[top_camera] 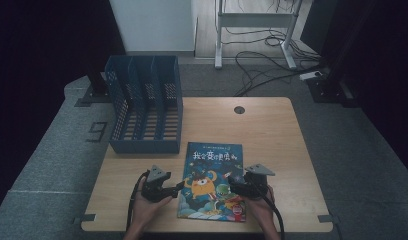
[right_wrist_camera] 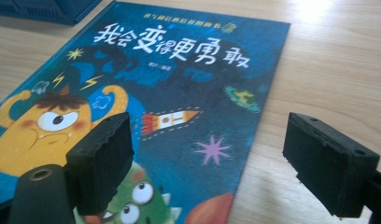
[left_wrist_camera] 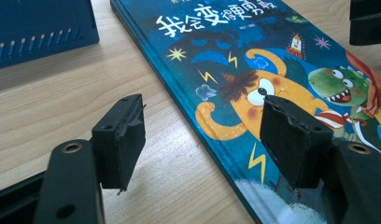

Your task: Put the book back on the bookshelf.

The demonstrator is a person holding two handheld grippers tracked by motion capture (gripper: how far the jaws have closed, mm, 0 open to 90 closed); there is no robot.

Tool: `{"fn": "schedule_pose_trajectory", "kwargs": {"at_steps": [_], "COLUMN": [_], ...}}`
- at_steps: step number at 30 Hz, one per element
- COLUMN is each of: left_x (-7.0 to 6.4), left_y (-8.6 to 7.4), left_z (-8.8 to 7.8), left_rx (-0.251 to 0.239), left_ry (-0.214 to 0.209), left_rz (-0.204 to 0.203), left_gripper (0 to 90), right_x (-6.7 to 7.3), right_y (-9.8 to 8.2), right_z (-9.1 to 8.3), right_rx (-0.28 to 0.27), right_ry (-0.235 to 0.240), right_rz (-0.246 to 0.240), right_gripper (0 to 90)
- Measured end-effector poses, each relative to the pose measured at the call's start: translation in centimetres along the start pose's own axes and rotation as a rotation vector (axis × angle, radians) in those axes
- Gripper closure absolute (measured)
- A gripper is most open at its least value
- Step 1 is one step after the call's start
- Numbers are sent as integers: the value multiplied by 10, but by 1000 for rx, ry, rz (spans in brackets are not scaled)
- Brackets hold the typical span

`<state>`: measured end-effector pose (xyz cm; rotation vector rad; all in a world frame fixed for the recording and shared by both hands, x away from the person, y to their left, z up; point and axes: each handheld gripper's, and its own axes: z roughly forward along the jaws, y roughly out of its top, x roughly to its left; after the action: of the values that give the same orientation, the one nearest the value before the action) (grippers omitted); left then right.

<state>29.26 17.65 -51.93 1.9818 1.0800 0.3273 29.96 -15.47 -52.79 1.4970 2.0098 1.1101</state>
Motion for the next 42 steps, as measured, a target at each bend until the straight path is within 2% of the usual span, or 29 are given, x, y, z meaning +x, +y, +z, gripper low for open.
{"fn": "schedule_pose_trajectory", "kwargs": {"at_steps": [9, 13, 19, 27, 31, 38, 40, 42], "left_x": [-8, -11, -14, -20, -22, -27, -28, -28], "left_y": [-2, -4, -8, -10, -11, -12, -12, -12], "left_z": [10, 16, 25, 32, 34, 36, 36, 36], "left_rx": [23, 40, 69, 87, 93, 88, 89, 87], "left_ry": [5, -13, -6, -25, -26, -41, -32, -36], "left_rz": [7, -3, -6, -5, -3, 15, 23, 17], "left_gripper": [275, 253, 243, 236, 236, 257, 254, 254], "right_x": [11, 12, 13, 12, 11, 7, 6, 5], "right_y": [-6, -7, -9, -11, -11, -10, -10, -9], "right_z": [12, 14, 18, 21, 22, 20, 19, 19], "right_rx": [43, 54, 77, 99, 100, 99, 100, 99], "right_ry": [9, 8, -6, -13, -7, 27, 33, 36], "right_rz": [-20, -19, -18, -16, -6, 38, 43, 50], "right_gripper": [141, 135, 128, 126, 127, 130, 131, 131]}}
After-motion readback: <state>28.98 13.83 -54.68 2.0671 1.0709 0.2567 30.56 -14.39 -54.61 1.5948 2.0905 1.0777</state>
